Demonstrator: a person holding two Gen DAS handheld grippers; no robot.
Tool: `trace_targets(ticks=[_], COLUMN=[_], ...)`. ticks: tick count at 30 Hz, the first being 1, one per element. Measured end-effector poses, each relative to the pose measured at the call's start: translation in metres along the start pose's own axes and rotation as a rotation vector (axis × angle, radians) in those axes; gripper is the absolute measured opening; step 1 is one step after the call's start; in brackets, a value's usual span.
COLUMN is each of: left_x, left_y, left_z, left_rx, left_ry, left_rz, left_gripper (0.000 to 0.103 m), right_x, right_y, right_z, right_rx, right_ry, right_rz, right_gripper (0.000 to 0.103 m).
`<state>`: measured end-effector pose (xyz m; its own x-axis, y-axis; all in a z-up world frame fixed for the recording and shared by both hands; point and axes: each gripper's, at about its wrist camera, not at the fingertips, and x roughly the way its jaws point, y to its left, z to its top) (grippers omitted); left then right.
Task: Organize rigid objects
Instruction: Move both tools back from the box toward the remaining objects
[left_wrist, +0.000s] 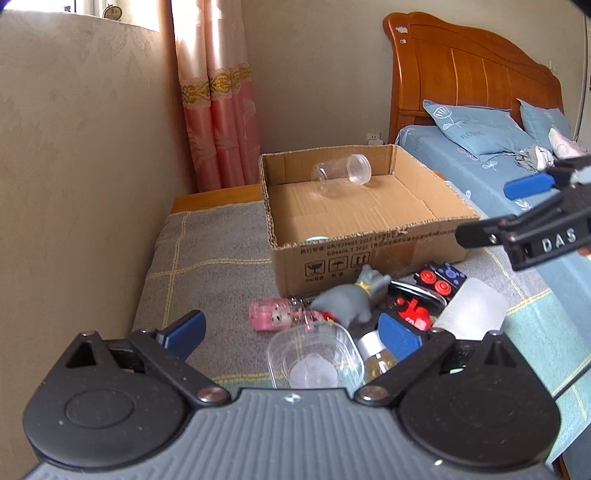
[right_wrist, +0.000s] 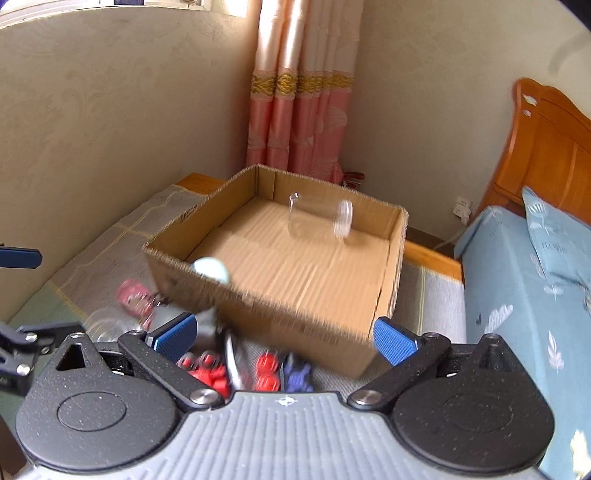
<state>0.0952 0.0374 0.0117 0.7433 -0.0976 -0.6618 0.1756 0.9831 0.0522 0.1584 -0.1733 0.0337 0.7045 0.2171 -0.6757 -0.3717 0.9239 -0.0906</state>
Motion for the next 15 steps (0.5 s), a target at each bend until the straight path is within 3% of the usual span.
trace_targets(ticks=[10, 15], left_x=[-0.008, -0.007], left_y=[-0.006, -0.006], left_z=[-0.033, -0.044], left_rx=[0.005, -0.019], left_ry=[-0.018, -0.005], left_rz=[-0.044, -0.047], left_gripper=[0.100, 0.100], right_x=[-0.041, -0.043], right_y=[0.008, 0.013], right_z=[-0.060, -0.089], right_rx=[0.147, 0.145], right_ry=[-0.018, -0.014], right_rz=[-0.043, -0.061], right_gripper=[0.103, 0.103])
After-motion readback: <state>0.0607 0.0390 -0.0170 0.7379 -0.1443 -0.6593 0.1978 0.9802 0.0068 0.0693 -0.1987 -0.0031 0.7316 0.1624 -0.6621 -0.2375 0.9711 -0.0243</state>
